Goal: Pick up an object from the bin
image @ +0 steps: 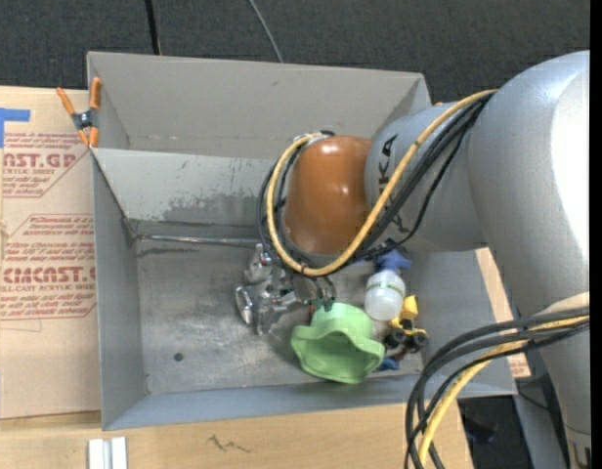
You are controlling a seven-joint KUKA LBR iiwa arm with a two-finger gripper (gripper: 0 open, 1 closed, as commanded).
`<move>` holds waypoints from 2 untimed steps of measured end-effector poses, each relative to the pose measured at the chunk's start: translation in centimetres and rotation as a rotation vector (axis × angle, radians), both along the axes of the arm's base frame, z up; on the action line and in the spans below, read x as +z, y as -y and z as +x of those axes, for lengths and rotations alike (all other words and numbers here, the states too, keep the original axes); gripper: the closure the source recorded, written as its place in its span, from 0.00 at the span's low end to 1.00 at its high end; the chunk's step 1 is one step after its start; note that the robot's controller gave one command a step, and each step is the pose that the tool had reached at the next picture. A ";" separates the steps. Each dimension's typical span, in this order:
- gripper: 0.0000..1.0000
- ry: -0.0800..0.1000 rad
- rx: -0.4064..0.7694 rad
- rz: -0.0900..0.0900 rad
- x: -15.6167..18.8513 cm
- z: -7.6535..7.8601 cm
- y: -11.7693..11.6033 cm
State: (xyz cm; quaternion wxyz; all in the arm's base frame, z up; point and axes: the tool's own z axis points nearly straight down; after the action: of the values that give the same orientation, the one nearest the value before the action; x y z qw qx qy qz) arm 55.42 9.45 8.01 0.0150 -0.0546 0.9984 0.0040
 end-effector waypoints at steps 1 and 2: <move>1.00 0.000 0.000 0.000 0.0 0.0 0.0; 1.00 -0.034 0.027 -0.010 4.6 -0.1 0.8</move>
Offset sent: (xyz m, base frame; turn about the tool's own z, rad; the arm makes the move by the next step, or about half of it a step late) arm 0.0231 -0.0205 0.1898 -0.0936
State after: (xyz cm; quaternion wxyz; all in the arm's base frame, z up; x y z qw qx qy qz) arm 55.32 8.62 12.57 -0.0023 -0.0680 0.9977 0.0001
